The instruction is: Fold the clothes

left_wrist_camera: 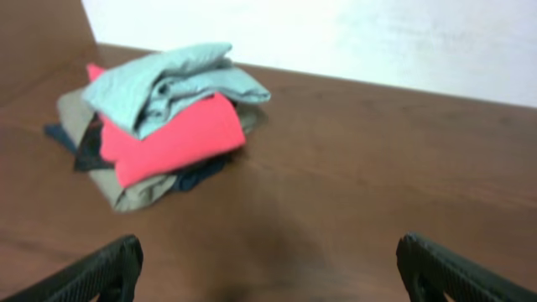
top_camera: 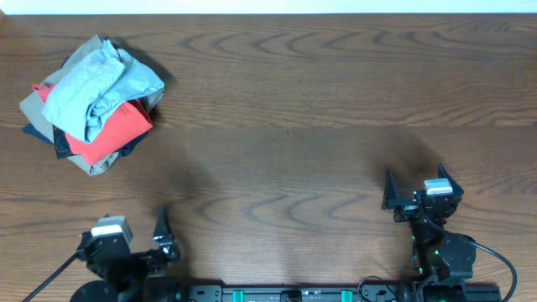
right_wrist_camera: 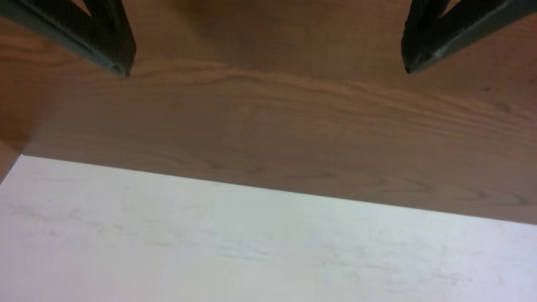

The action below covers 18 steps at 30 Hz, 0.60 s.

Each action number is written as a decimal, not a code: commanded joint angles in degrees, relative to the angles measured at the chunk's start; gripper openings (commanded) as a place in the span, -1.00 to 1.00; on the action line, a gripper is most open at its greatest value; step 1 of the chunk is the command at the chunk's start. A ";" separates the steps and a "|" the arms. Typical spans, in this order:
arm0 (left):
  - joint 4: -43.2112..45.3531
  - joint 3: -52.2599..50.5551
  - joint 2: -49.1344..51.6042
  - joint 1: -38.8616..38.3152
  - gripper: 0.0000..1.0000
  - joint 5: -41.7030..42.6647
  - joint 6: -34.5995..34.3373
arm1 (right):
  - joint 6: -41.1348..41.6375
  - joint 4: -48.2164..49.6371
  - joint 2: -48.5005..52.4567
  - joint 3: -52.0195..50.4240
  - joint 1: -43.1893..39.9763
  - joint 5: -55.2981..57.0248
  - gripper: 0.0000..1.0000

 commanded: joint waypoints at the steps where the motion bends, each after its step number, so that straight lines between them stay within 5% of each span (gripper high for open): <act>1: 4.87 -5.11 -2.14 -0.57 0.95 -0.59 0.66 | -0.76 -0.22 -0.37 -0.07 0.57 0.09 0.99; 18: 53.35 -32.41 -2.16 -0.85 0.96 -0.39 0.50 | -0.76 -0.22 -0.37 -0.07 0.57 0.09 0.99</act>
